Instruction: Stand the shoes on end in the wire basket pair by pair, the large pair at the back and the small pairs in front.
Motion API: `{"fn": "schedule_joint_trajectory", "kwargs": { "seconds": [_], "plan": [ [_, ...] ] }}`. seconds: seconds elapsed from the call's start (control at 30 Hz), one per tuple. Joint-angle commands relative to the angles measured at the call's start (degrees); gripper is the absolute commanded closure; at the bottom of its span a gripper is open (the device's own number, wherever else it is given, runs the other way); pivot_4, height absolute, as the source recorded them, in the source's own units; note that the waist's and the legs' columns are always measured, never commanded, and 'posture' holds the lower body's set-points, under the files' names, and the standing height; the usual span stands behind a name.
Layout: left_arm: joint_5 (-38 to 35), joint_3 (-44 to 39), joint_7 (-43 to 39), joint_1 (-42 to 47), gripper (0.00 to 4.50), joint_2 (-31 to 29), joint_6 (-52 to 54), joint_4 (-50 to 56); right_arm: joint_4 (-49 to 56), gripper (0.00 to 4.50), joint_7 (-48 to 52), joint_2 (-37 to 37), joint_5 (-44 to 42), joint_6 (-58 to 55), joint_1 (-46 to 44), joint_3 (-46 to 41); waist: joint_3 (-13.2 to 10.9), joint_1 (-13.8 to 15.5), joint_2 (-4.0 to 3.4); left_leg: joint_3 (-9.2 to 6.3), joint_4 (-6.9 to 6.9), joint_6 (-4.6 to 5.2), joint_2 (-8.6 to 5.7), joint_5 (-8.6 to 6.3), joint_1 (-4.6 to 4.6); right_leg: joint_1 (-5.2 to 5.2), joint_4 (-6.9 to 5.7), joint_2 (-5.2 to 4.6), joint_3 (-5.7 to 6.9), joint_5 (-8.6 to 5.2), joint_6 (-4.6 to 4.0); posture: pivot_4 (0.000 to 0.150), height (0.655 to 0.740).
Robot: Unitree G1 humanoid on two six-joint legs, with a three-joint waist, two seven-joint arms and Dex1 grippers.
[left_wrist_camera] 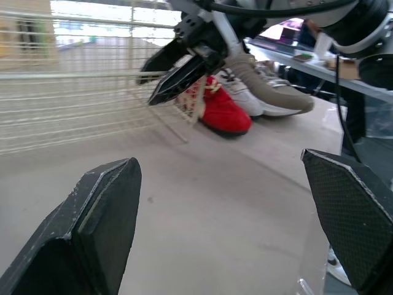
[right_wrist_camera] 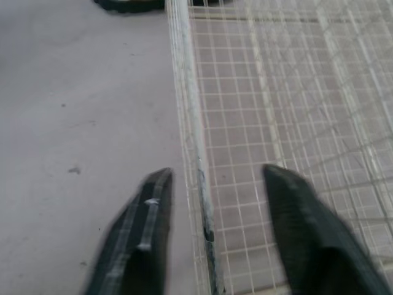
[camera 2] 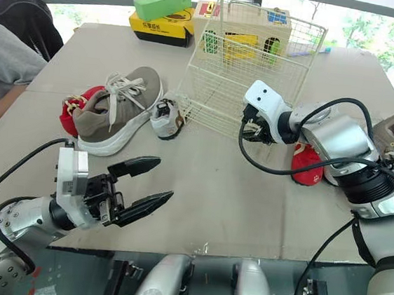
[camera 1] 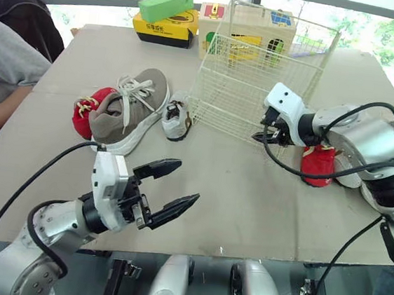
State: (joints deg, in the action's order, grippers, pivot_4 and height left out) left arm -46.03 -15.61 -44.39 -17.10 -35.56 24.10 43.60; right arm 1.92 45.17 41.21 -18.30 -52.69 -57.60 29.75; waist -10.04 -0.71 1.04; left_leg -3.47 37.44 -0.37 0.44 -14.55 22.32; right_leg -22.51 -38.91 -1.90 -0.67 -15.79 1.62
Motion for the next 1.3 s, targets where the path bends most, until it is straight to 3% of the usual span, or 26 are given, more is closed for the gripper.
{"fn": "schedule_joint_trajectory", "kwargs": {
  "seconds": [0.03, 0.13, 0.47, 0.73, 0.97, 1.07, 1.17, 1.3],
  "plan": [
    [0.72, -1.64, 0.36, -0.34, 0.0, 0.26, -2.19, 0.7, -3.24, 4.33, 3.72, 1.19, 5.98, 6.82, -0.01, 2.0, 0.01, -0.01, 0.01, 0.0, 0.01, 0.0, 0.0, 0.0, 0.0, 0.0, 0.0, 0.0, 0.0, 0.0, 0.01, 0.15, 0.74],
    [0.82, -1.72, 1.04, -0.76, 0.0, 0.8, -2.84, 0.85, -6.63, 4.43, 7.71, 3.4, 12.31, 18.79, 0.21, 3.74, 0.0, -0.01, 0.01, 0.03, 0.0, 0.0, -0.01, 0.0, 0.01, -0.02, 0.01, -0.01, -0.03, 0.01, 0.02, 0.15, 0.74],
    [2.84, -3.43, -0.64, -6.5, 0.0, 2.0, -7.14, 0.52, -20.11, 4.43, 30.78, 7.92, 13.71, 55.21, 1.15, -2.19, -0.07, -0.06, -0.07, 0.04, -0.03, 0.01, 0.02, -0.02, 0.11, -0.08, 0.07, -0.05, -0.1, 0.01, 0.03, 0.15, 0.74],
    [4.46, -5.32, -3.09, -10.31, 0.0, 3.18, -10.91, -3.09, -24.14, 4.43, 33.82, 4.3, 14.44, 59.66, 1.12, -5.78, -0.07, -0.07, -0.07, 0.05, -0.06, 0.02, 0.07, -0.03, 0.13, -0.11, 0.09, -0.06, -0.09, 0.0, 0.01, 0.15, 0.74],
    [4.41, -7.44, -1.0, -10.49, 0.0, 5.09, -12.37, -5.43, -20.6, 4.43, 29.9, 1.68, 14.8, 53.44, 3.22, -10.23, -0.1, -0.32, -0.11, 0.07, -0.06, 0.02, 0.15, -0.04, 0.11, -0.14, 0.07, -0.11, -0.16, 0.0, 0.01, 0.15, 0.74],
    [3.01, -9.89, 2.81, -9.8, 0.0, 7.33, -11.69, -7.58, -17.51, 3.59, 32.92, 2.96, 11.79, 51.87, 5.04, -12.74, -0.13, -0.23, -0.16, 0.06, -0.06, 0.02, 0.18, -0.03, 0.11, -0.16, 0.07, -0.08, -0.17, 0.0, -0.01, 0.15, 0.74],
    [2.76, -12.58, 7.34, -8.53, 0.0, 8.48, -10.75, -8.03, -14.09, 2.35, 33.16, 4.37, 8.84, 52.46, 7.54, -16.89, -0.16, -0.02, -0.17, 0.02, -0.06, 0.02, 0.18, -0.04, 0.15, -0.16, 0.07, -0.1, -0.12, 0.01, 0.0, 0.15, 0.74],
    [7.27, -17.26, 17.73, -4.27, 0.0, 7.08, -8.43, -8.33, -0.71, 0.27, 30.37, 2.46, -5.05, 45.07, 13.26, -26.74, -0.18, 0.32, -0.15, -0.04, -0.05, 0.02, 0.12, -0.04, 0.24, -0.17, 0.08, -0.11, -0.05, 0.01, 0.01, 0.15, 0.74]
  ]
}}
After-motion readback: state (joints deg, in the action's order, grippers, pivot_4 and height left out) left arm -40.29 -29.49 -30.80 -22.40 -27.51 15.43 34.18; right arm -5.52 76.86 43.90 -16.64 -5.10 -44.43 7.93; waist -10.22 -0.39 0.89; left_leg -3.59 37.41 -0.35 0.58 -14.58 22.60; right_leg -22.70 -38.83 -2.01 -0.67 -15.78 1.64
